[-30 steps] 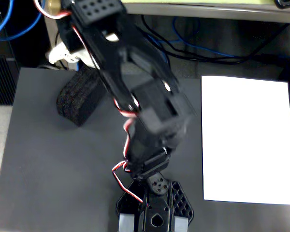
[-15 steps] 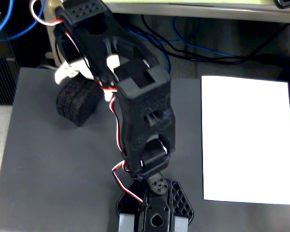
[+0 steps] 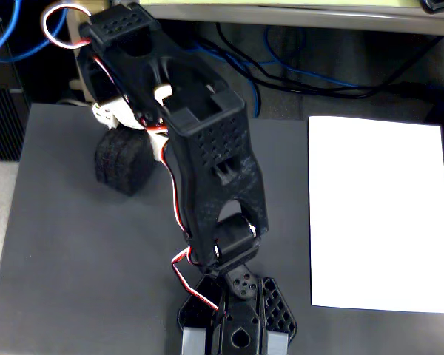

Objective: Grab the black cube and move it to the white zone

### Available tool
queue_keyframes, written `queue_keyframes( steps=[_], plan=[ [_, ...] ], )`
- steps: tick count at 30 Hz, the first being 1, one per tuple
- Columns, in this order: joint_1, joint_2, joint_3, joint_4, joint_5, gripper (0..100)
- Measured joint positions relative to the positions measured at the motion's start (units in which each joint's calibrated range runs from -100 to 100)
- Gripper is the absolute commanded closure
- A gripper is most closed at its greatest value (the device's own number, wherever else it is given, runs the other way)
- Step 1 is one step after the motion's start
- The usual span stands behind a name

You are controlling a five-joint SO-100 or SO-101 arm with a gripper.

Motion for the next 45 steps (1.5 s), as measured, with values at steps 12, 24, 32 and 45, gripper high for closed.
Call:
queue_keyframes(
  steps=[12,24,32,45],
  plan=[
    [-0.5,-54.8,2.4,15.1,-15.2,99],
    [32.1,-60.8,2.4,15.3,-13.2,99],
    [56.3,-60.8,2.4,12.1,-6.7,99],
    [70.8,-50.0,2.4,7.2,-1.9,99]
  ],
)
